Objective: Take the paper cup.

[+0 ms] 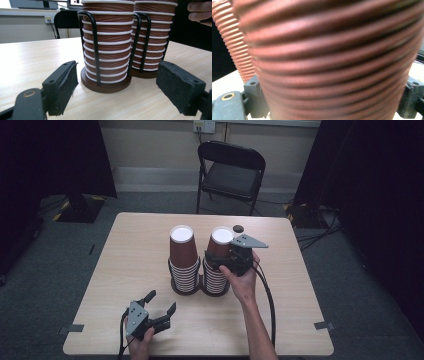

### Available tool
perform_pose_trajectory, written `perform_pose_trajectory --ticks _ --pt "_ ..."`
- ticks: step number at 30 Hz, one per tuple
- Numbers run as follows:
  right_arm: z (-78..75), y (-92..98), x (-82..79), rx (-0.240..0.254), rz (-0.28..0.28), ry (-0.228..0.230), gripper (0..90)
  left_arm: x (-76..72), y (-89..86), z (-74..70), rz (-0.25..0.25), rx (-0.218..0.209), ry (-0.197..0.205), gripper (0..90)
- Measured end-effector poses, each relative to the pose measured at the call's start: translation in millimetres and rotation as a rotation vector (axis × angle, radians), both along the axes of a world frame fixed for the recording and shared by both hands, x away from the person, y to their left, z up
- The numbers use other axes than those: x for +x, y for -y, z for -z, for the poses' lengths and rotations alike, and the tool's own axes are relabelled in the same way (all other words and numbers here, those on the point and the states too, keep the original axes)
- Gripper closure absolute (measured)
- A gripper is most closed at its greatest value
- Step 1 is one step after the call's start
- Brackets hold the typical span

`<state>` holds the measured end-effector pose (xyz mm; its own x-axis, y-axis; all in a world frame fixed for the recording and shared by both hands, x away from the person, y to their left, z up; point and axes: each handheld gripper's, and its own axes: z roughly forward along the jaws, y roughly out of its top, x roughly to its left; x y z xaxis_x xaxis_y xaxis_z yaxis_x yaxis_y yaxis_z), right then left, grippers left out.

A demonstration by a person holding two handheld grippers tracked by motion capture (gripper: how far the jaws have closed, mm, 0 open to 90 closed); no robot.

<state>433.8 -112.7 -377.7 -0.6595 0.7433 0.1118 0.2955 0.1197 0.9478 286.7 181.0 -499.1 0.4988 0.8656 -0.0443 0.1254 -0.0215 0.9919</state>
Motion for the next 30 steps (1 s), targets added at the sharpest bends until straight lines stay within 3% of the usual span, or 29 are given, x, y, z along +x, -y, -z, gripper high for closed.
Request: perform_pose_trajectory --ticks 16,30 --pt "-3.2 -0.2 0.3 -0.026 -0.015 0.009 11.7 1.2 1.2 -0.5 0.013 0.013 -0.012 17.2" --pt "-13.4 2.2 -1.6 0.006 -0.013 0.021 12.0 2.0 0.7 -0.7 0.027 0.016 -0.018 16.5"
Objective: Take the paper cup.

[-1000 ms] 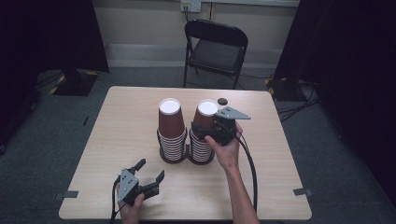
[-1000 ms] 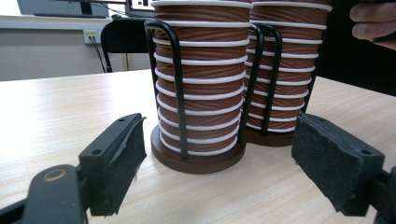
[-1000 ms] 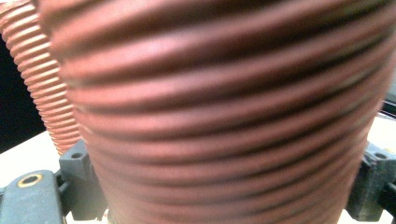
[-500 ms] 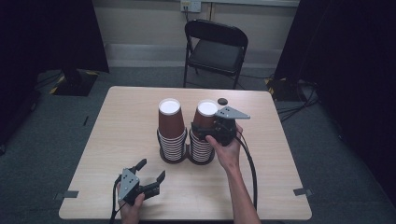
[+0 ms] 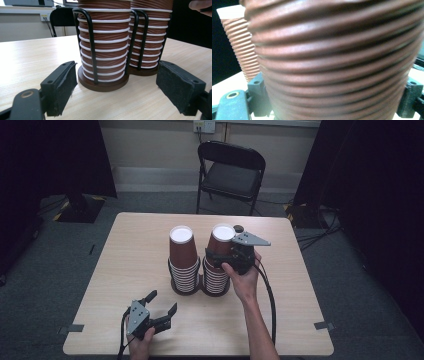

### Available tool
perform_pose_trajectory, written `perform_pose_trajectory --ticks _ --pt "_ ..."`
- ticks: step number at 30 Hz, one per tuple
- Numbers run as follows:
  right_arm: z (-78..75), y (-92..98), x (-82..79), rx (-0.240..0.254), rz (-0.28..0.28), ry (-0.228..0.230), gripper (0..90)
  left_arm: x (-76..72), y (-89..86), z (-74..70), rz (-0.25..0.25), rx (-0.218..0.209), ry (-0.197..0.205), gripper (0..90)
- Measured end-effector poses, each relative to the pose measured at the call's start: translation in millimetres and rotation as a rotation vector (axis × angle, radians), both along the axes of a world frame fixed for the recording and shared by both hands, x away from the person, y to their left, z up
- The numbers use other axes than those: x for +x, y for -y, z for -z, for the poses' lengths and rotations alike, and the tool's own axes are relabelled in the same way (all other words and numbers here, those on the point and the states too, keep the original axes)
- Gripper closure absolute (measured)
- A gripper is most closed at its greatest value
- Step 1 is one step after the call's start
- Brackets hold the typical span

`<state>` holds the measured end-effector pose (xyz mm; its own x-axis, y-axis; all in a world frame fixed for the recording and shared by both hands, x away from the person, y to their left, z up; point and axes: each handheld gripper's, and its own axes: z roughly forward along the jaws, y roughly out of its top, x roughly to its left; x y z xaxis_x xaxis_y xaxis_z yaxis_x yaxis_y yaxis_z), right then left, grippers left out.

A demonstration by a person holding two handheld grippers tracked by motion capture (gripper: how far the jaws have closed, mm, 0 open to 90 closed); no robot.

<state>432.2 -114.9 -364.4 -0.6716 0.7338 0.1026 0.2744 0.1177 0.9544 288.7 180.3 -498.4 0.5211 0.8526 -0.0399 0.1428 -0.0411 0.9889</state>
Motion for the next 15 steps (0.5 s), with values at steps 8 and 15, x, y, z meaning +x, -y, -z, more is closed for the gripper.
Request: perform_pose_trajectory --ticks 8,15 --pt "-6.1 0.0 -0.2 0.04 0.002 0.016 12.2 0.7 0.2 -0.1 0.011 0.0 -0.004 16.8" --pt "-13.8 1.7 -0.2 0.04 0.006 0.025 12.6 0.5 -0.1 0.0 0.01 -0.004 -0.004 16.7"
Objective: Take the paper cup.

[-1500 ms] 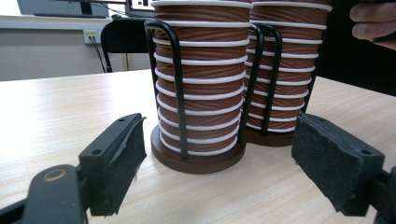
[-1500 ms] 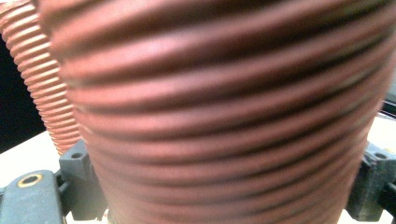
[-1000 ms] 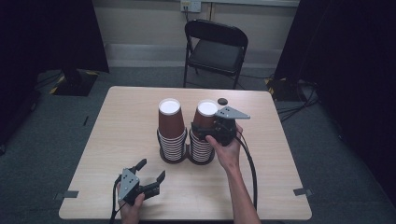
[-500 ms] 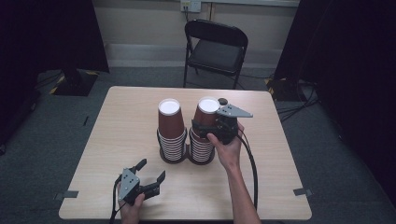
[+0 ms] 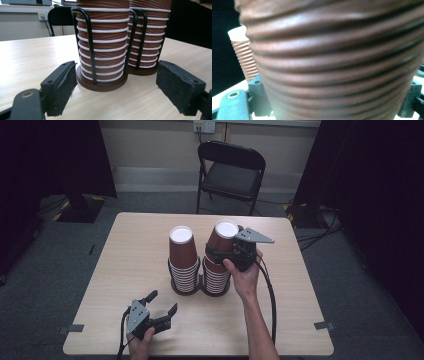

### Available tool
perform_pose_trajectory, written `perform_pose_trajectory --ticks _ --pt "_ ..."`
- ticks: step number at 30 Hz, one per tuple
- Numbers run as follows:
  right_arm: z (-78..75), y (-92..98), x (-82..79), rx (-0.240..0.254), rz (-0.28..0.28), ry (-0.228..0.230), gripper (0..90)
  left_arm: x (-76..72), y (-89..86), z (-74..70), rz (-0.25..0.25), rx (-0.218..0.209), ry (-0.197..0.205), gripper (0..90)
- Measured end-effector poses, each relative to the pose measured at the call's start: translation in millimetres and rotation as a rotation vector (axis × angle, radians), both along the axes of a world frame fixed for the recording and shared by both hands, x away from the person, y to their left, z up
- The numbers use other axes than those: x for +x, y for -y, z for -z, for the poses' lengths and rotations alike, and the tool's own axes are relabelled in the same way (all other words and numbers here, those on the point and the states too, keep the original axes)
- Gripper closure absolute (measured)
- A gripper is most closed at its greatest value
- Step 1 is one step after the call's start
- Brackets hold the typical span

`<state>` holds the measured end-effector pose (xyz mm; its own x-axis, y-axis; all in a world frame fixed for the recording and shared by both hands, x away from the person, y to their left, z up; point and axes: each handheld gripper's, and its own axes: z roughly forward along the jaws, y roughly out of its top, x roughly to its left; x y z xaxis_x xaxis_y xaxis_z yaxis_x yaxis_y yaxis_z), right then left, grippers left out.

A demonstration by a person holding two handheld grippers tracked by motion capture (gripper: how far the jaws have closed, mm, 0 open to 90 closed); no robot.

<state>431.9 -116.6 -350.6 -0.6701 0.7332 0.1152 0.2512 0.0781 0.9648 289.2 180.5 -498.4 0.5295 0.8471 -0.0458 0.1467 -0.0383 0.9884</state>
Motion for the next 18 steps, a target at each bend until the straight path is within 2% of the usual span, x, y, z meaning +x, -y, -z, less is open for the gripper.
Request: perform_pose_trajectory --ticks 6,13,18 --pt "-7.8 1.0 -0.6 0.009 -0.002 0.016 12.8 0.1 -0.4 0.1 -0.001 -0.005 0.001 17.2" --pt "-12.9 4.4 -1.0 0.011 0.006 0.01 12.9 0.2 -0.2 0.0 -0.001 -0.004 -0.001 17.2" --pt "-22.9 3.2 -2.0 0.02 -0.008 0.022 13.2 0.1 -0.2 0.0 -0.001 -0.003 0.0 17.2"
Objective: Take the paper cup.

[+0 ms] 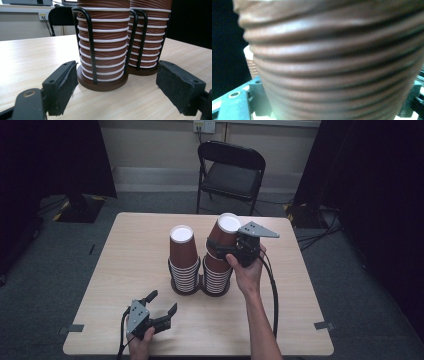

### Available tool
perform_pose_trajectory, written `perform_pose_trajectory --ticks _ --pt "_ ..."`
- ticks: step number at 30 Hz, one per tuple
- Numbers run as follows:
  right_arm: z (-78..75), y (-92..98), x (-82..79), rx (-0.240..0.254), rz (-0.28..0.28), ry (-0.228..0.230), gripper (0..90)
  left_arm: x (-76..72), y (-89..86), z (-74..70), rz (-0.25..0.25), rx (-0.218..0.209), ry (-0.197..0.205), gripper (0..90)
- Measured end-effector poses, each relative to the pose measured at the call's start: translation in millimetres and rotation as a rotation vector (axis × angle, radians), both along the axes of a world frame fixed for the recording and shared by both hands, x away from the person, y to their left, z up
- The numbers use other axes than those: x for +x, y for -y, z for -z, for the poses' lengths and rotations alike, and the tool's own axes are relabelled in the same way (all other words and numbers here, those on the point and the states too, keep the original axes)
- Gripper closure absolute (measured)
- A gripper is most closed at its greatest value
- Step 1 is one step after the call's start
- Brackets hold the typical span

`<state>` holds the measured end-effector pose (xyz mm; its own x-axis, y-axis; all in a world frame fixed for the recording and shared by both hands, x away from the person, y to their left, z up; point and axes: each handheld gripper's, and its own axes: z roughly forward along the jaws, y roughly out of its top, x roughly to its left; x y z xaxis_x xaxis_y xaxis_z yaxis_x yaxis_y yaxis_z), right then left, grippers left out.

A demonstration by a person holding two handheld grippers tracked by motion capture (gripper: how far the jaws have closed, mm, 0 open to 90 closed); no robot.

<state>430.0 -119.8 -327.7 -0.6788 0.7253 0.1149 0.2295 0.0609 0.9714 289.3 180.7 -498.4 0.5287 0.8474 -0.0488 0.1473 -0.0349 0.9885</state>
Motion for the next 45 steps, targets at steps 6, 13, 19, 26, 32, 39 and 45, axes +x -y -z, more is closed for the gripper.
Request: perform_pose_trajectory --ticks 6,13,19,26,32,39,45 --pt "-1.5 0.6 0.3 0.014 -0.003 -0.003 13.2 -0.5 -0.1 0.1 -0.005 -0.003 0.003 17.3" --pt "-11.4 1.6 1.6 0.049 -0.012 0.002 13.2 -0.8 -0.1 0.3 -0.009 -0.008 0.006 19.4" --pt "-13.7 7.2 5.2 0.08 -0.006 0.004 13.4 -0.8 0.3 0.2 -0.01 -0.005 0.006 19.4" --pt "-28.0 13.6 4.1 0.114 -0.011 0.026 13.5 -0.6 -0.1 0.1 -0.006 0.001 0.007 22.5" --pt "-32.4 22.2 -1.5 0.11 0.01 0.04 13.7 -0.9 1.4 0.0 -0.01 0.012 0.011 22.7" --pt "-34.3 36.3 -7.7 0.108 0.048 0.042 13.8 -0.6 0.5 0.0 0.001 0.009 0.007 22.7" --pt "-32.8 52.3 -15.1 0.104 0.084 0.045 13.8 0.4 -2.2 0.2 -0.01 -0.022 -0.003 21.8"
